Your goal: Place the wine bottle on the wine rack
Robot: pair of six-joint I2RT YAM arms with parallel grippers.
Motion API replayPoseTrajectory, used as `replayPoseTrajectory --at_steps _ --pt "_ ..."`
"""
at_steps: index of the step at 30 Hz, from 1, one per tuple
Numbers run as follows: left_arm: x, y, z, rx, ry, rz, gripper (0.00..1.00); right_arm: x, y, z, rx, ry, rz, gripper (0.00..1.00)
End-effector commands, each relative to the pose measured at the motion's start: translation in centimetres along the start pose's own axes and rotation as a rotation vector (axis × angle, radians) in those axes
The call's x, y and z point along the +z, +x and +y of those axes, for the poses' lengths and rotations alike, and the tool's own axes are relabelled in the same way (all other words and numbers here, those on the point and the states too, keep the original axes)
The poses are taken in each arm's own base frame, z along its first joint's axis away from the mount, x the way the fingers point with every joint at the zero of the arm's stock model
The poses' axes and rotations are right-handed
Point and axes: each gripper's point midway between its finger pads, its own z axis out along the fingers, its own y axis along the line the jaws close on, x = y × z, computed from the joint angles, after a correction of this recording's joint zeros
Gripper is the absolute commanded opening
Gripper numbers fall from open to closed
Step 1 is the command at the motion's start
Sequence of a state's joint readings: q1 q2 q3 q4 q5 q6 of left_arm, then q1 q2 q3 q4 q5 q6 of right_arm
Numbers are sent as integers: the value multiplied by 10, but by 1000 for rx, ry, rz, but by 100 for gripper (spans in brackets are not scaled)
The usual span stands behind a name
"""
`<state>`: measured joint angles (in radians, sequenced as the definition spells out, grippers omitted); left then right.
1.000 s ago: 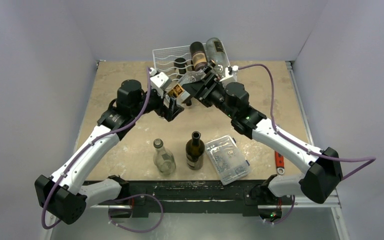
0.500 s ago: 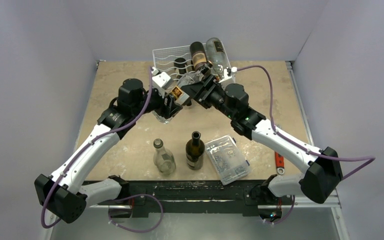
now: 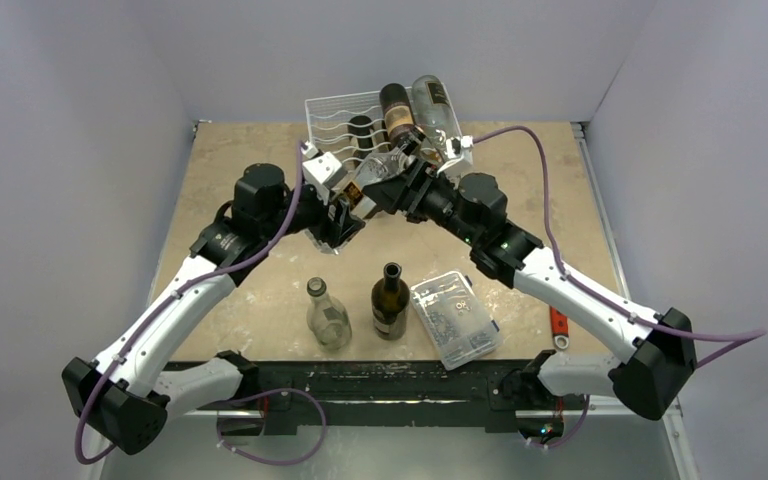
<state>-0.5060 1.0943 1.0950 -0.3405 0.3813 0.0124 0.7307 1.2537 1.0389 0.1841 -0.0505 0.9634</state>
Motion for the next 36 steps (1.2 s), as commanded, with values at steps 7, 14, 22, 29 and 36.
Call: replayPoseTrajectory --at_steps 7,14,22,29,36 --pt "-20 -44 19 34 -114 -160 0 -34 -14 8 -394 -6 22 99" --pt "-23 -42 17 74 -108 -152 0 -70 -52 -19 -759 225 18 97" --pt "-25 -43 21 102 -132 -157 0 -114 -102 -31 -1084 440 -63 97" --pt "-22 -38 25 99 -142 -135 0 -100 -92 -48 -1428 428 52 99" --pt "-22 -39 22 98 -129 -137 0 -66 -89 -55 -1965 333 80 99"
